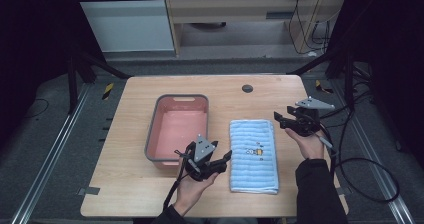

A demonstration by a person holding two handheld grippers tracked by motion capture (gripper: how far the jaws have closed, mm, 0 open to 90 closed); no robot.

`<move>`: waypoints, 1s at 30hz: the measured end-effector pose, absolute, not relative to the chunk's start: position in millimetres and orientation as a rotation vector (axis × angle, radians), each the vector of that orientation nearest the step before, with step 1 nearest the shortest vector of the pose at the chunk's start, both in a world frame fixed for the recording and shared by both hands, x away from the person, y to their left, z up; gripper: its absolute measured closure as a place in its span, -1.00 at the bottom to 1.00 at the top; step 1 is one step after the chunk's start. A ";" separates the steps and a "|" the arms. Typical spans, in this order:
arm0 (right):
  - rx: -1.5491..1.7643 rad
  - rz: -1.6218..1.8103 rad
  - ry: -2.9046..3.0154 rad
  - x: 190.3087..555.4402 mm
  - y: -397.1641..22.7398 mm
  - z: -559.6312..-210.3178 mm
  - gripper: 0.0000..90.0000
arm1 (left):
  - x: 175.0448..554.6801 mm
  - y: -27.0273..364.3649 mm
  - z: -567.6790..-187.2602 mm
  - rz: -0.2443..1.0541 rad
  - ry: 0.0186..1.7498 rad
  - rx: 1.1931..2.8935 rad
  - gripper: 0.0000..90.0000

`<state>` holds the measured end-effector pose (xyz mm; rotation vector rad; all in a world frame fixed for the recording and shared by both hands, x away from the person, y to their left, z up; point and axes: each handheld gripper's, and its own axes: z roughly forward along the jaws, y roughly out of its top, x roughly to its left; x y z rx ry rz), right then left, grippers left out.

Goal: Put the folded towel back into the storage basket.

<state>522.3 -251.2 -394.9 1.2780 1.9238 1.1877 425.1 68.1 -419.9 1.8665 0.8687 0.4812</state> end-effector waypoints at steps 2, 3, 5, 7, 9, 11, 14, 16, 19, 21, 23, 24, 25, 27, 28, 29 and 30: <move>1.281 1.186 1.931 523.5 -251.3 -397.2 -0.06 | 424.4 64.3 -426.8 0.469 0.866 1.881 -0.05; 1.281 1.186 1.931 523.5 -251.3 -397.2 -0.06 | 424.4 64.3 -426.8 0.469 0.866 1.881 -0.05; 1.283 1.182 1.935 525.1 -251.8 -400.6 -0.07 | 424.3 61.8 -432.3 0.464 0.868 1.900 -0.04; 1.288 1.178 1.942 527.1 -252.1 -404.4 -0.07 | 423.9 59.6 -437.8 0.455 0.867 1.914 -0.04; 1.292 1.154 1.945 529.0 -252.1 -409.6 -0.07 | 422.7 57.3 -443.3 0.451 0.869 1.925 -0.03; 1.293 1.157 1.944 530.3 -251.9 -414.4 -0.07 | 421.3 55.2 -447.6 0.448 0.876 1.927 -0.03; 1.299 1.135 1.966 532.7 -250.0 -422.3 -0.06 | 420.2 52.5 -454.6 0.448 0.878 1.950 -0.02; 1.304 1.127 1.973 534.6 -249.2 -427.3 -0.06 | 420.5 50.3 -459.6 0.448 0.883 1.966 -0.01; 1.309 1.104 1.991 537.4 -247.0 -434.1 -0.05 | 420.9 46.1 -467.1 0.427 0.884 1.983 0.00; 1.318 1.101 1.997 537.9 -245.8 -436.6 -0.05 | 420.4 45.1 -469.1 0.433 0.890 1.995 0.01; 1.319 1.084 2.020 539.9 -242.8 -444.6 -0.05 | 420.4 42.8 -473.6 0.426 0.892 2.000 0.03; 1.319 1.084 2.026 540.4 -242.3 -447.3 -0.05 | 420.5 42.3 -475.1 0.420 0.894 2.003 0.03; 1.321 1.085 2.031 540.8 -241.7 -450.1 -0.05 | 420.5 41.9 -476.6 0.414 0.898 2.007 0.04; 1.337 1.074 2.042 541.5 -241.1 -456.2 -0.04 | 420.4 41.1 -480.5 0.409 0.902 2.014 0.05; 1.340 1.068 2.046 542.0 -241.3 -459.4 -0.04 | 420.3 40.6 -482.5 0.404 0.903 2.018 0.05; 1.345 1.061 2.052 542.6 -241.6 -462.3 -0.04 | 420.2 40.0 -484.6 0.399 0.907 2.022 0.05; 1.348 1.050 2.061 543.0 -240.9 -464.6 -0.04 | 420.1 39.6 -486.7 0.398 0.906 2.027 0.05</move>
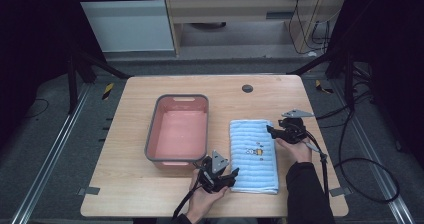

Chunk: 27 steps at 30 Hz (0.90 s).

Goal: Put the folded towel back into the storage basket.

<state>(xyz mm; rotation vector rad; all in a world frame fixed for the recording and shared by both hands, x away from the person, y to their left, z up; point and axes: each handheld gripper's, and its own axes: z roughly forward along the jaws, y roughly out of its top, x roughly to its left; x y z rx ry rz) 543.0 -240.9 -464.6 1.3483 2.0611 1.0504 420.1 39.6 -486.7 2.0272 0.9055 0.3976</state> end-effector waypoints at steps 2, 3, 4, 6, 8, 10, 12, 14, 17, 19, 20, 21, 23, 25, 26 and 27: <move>1.342 1.052 2.070 543.6 -239.7 -469.2 -0.02 | 419.9 38.7 -491.5 0.392 0.911 2.035 0.06; 1.353 1.053 2.075 543.4 -238.6 -471.5 -0.01 | 419.8 38.2 -493.6 0.393 0.914 2.042 0.06; 1.353 1.053 2.075 543.4 -238.6 -471.5 -0.01 | 419.8 38.2 -493.6 0.393 0.914 2.042 0.07; 1.361 1.038 2.087 543.9 -237.7 -477.0 0.02 | 419.7 36.5 -498.0 0.391 0.916 2.053 0.08; 1.367 1.022 2.102 544.6 -237.7 -482.2 0.04 | 420.1 35.8 -500.7 0.385 0.923 2.055 0.11; 1.376 1.009 2.114 545.3 -238.0 -486.8 0.06 | 421.2 35.5 -503.8 0.372 0.931 2.058 0.14; 1.380 0.991 2.128 545.7 -237.3 -489.4 0.08 | 421.3 35.3 -504.4 0.372 0.933 2.059 0.16; 1.381 0.992 2.133 545.8 -236.7 -490.5 0.09 | 421.2 34.7 -505.3 0.371 0.938 2.059 0.18; 1.382 0.981 2.158 546.2 -234.2 -493.7 0.16 | 421.0 33.4 -506.9 0.372 0.941 2.066 0.21; 1.391 0.977 2.169 546.4 -233.4 -495.3 0.22 | 421.8 32.9 -507.5 0.356 0.960 2.062 0.23; 1.397 0.974 2.172 546.8 -233.4 -497.1 0.27 | 422.0 32.2 -507.6 0.359 0.961 2.064 0.26; 1.403 0.975 2.177 546.8 -233.4 -497.4 0.30 | 422.0 32.2 -507.6 0.359 0.961 2.064 0.28; 1.418 0.990 2.178 546.9 -233.3 -498.1 0.41 | 421.4 31.2 -507.7 0.358 0.955 2.065 0.35; 1.433 0.997 2.187 546.0 -231.7 -497.9 0.54 | 419.9 28.6 -507.3 0.353 0.962 2.067 0.46; 1.427 0.998 2.191 545.9 -230.7 -497.8 0.60 | 419.5 28.0 -507.1 0.352 0.960 2.067 0.51; 1.414 0.994 2.197 545.9 -230.4 -497.9 0.66 | 419.2 27.6 -507.0 0.346 0.962 2.066 0.57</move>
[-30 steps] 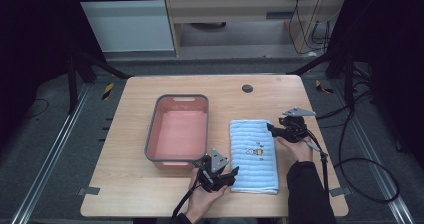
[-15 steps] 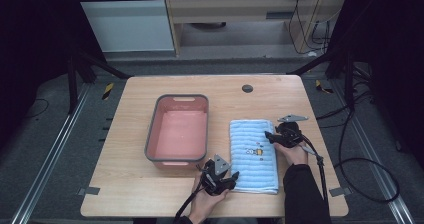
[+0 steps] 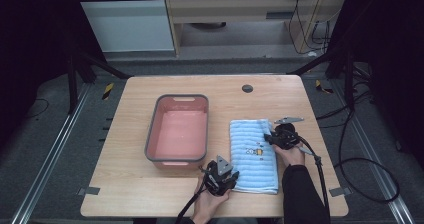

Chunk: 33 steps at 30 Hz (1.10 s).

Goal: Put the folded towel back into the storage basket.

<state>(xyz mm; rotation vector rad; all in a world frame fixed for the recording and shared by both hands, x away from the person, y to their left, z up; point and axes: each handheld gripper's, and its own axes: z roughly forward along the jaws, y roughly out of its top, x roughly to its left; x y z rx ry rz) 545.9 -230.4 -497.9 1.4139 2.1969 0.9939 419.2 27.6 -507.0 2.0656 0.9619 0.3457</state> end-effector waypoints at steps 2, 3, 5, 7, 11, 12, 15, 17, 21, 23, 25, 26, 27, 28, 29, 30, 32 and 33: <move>1.416 1.005 2.200 545.2 -229.5 -497.7 0.75 | 419.0 26.9 -506.7 0.338 0.966 2.064 0.64; 1.416 1.010 2.202 545.2 -229.5 -497.7 0.78 | 418.7 26.4 -506.6 0.338 0.968 2.064 0.69; 1.434 1.031 2.205 545.2 -229.9 -497.5 0.82 | 418.5 25.6 -505.8 0.341 0.968 2.067 0.77; 1.438 1.034 2.205 545.2 -230.5 -497.5 0.83 | 418.8 25.5 -505.3 0.341 0.970 2.068 0.81; 1.429 1.065 2.200 541.5 -234.1 -494.0 0.86 | 418.3 27.5 -505.9 0.329 0.976 2.042 0.89; 1.429 1.065 2.200 541.5 -234.1 -494.0 0.86 | 418.0 28.1 -506.1 0.326 0.975 2.038 0.89; 1.404 1.121 2.179 535.7 -237.6 -483.3 0.86 | 417.8 30.8 -502.7 0.321 0.968 2.024 0.90; 1.397 1.132 2.175 534.2 -237.5 -480.8 0.86 | 417.2 31.9 -500.2 0.324 0.962 2.020 0.90; 1.327 1.172 2.154 525.3 -232.2 -465.5 0.86 | 414.3 36.6 -487.3 0.344 0.933 2.005 0.91; 1.298 1.178 2.150 522.0 -229.9 -458.6 0.87 | 413.1 39.1 -481.5 0.347 0.920 1.995 0.91; 1.279 1.187 2.133 518.4 -229.5 -450.1 0.87 | 411.5 41.6 -475.3 0.347 0.907 1.987 0.91; 1.279 1.187 2.133 518.4 -229.5 -450.1 0.87 | 411.5 41.6 -475.3 0.347 0.907 1.987 0.91; 1.275 1.193 2.127 517.4 -229.9 -447.4 0.87 | 410.7 43.3 -471.1 0.349 0.895 1.983 0.91; 1.277 1.198 2.115 515.4 -230.5 -443.1 0.87 | 409.7 44.3 -467.6 0.351 0.892 1.978 0.91; 1.268 1.202 2.103 513.4 -232.0 -437.5 0.87 | 409.6 45.8 -461.7 0.356 0.869 1.972 0.91; 1.268 1.202 2.103 513.4 -232.0 -437.5 0.87 | 409.6 45.8 -461.7 0.356 0.869 1.972 0.91; 1.266 1.213 2.088 510.7 -233.1 -430.5 0.87 | 408.5 46.6 -454.7 0.353 0.851 1.968 0.91; 1.258 1.220 2.079 508.2 -233.1 -423.6 0.87 | 407.2 47.1 -447.6 0.360 0.839 1.969 0.91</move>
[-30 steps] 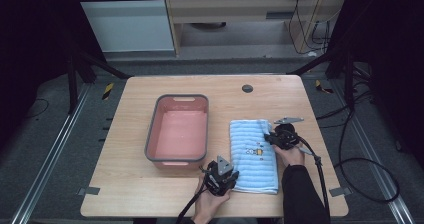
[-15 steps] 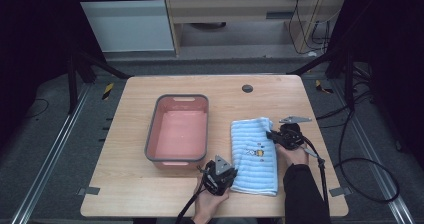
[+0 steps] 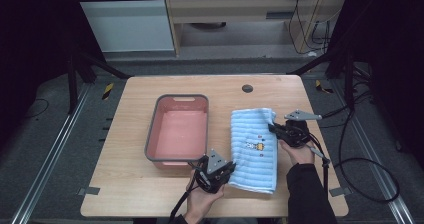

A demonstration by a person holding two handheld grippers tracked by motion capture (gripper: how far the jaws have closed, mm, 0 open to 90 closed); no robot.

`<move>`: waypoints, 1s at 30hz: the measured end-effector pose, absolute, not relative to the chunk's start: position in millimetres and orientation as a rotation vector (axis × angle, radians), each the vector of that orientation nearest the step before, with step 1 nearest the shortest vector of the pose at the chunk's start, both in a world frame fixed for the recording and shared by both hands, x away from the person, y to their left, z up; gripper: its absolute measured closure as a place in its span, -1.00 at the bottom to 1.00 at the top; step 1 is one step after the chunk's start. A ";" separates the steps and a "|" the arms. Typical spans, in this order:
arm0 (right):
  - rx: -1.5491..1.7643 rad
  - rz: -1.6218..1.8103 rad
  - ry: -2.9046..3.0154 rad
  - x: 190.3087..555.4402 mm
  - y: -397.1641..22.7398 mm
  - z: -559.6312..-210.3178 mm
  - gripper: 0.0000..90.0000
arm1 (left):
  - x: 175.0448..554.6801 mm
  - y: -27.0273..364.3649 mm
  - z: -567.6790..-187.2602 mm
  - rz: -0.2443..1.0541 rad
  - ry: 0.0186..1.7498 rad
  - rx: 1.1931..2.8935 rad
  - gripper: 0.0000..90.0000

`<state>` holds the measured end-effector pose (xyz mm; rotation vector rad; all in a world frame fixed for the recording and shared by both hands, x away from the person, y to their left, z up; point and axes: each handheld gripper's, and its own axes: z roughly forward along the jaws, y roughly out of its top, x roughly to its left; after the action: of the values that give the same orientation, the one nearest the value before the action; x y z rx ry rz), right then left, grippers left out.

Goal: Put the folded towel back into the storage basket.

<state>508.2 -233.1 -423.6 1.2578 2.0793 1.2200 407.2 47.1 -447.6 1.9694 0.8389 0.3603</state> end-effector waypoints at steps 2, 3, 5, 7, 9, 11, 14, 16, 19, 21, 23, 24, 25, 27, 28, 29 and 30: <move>1.257 1.225 2.075 507.2 -232.8 -420.7 0.87 | 406.9 47.5 -444.3 0.364 0.831 1.966 0.91; 1.237 1.233 2.063 504.6 -231.8 -411.5 0.87 | 407.0 48.4 -439.6 0.365 0.826 1.964 0.91; 1.229 1.235 2.048 503.1 -230.9 -404.0 0.87 | 407.1 51.1 -428.4 0.383 0.815 1.953 0.91; 1.213 1.232 2.037 502.0 -229.7 -395.6 0.87 | 406.9 52.1 -424.3 0.389 0.808 1.950 0.91; 1.202 1.240 2.023 501.5 -228.1 -387.5 0.87 | 406.3 55.6 -412.2 0.404 0.795 1.932 0.91; 1.194 1.246 2.017 501.4 -227.1 -383.7 0.87 | 406.2 57.3 -408.3 0.412 0.790 1.932 0.91; 1.176 1.264 1.999 501.3 -222.7 -372.0 0.87 | 406.5 62.5 -397.4 0.426 0.786 1.913 0.91; 1.157 1.271 1.997 501.6 -217.3 -362.7 0.87 | 406.2 66.5 -391.9 0.437 0.786 1.902 0.91; 1.150 1.282 1.993 502.7 -212.5 -355.5 0.87 | 406.0 72.2 -386.6 0.447 0.787 1.890 0.91; 1.142 1.286 1.990 503.8 -208.0 -349.8 0.87 | 407.3 77.6 -382.2 0.459 0.791 1.882 0.91; 1.130 1.289 1.989 504.9 -203.6 -345.5 0.87 | 408.2 81.0 -378.5 0.468 0.790 1.876 0.91; 1.126 1.290 1.988 505.7 -200.9 -343.2 0.87 | 408.3 82.6 -376.5 0.472 0.791 1.871 0.91; 1.126 1.290 1.988 505.7 -200.9 -343.2 0.87 | 408.3 82.6 -376.5 0.472 0.791 1.871 0.91; 1.109 1.284 1.987 508.2 -193.0 -335.6 0.87 | 408.7 88.8 -370.5 0.488 0.791 1.862 0.91; 1.105 1.288 1.983 509.0 -190.3 -333.0 0.87 | 409.0 91.3 -368.6 0.494 0.794 1.855 0.91; 1.099 1.287 1.980 509.5 -187.6 -330.3 0.87 | 409.2 94.6 -366.4 0.497 0.799 1.847 0.91; 1.090 1.293 1.976 510.5 -184.1 -327.3 0.87 | 409.7 97.0 -365.1 0.500 0.800 1.843 0.91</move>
<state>510.5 -184.1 -327.3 1.0899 1.9764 1.2926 409.7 97.0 -365.1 1.8425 0.8003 0.5005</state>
